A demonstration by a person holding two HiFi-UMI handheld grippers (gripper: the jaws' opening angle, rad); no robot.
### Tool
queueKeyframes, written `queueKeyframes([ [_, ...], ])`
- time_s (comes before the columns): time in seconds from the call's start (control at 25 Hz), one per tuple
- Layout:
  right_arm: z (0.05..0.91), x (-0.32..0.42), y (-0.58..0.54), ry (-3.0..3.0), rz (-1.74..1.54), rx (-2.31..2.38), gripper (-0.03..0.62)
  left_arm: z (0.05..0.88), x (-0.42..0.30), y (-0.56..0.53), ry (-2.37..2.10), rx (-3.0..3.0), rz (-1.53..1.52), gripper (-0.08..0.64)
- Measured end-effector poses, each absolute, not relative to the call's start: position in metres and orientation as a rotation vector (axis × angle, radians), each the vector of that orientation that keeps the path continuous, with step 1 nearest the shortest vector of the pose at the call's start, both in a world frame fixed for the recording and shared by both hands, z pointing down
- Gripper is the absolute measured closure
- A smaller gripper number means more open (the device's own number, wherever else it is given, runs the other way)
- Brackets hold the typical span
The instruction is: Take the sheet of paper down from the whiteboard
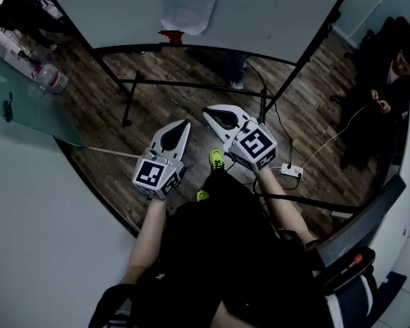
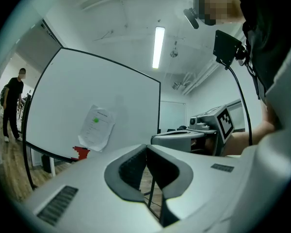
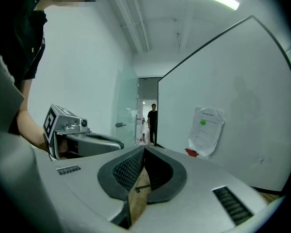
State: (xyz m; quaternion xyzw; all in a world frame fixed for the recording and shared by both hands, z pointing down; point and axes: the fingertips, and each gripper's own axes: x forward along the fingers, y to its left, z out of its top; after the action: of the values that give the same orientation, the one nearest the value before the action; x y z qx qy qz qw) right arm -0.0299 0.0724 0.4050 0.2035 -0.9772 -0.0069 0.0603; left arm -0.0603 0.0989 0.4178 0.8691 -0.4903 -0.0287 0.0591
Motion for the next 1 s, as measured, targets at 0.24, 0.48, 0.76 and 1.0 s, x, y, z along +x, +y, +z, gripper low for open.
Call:
queueKeyframes([
  [0.24,0.409,-0.04,0.035,-2.96,0.004,0.589,0.597,0.422,-0.066,0.062,-1.488,2.61,-0.072,0.532],
  [0.48,0.413,-0.045,-0.012,-2.958,0.029,0.592,0.597,0.427,-0.073,0.018,-1.488,2.594,-0.067,0.532],
  [0.76,0.415,-0.055,-0.063,-2.962,0.039,0.57,0.597,0.43,-0.08,-0.035,-1.498,2.58,-0.069,0.532],
  [1.0,0.419,-0.063,-0.108,-2.967,0.055,0.522,0.597,0.43,-0.086,-0.083,-1.539,2.557,-0.048,0.532],
])
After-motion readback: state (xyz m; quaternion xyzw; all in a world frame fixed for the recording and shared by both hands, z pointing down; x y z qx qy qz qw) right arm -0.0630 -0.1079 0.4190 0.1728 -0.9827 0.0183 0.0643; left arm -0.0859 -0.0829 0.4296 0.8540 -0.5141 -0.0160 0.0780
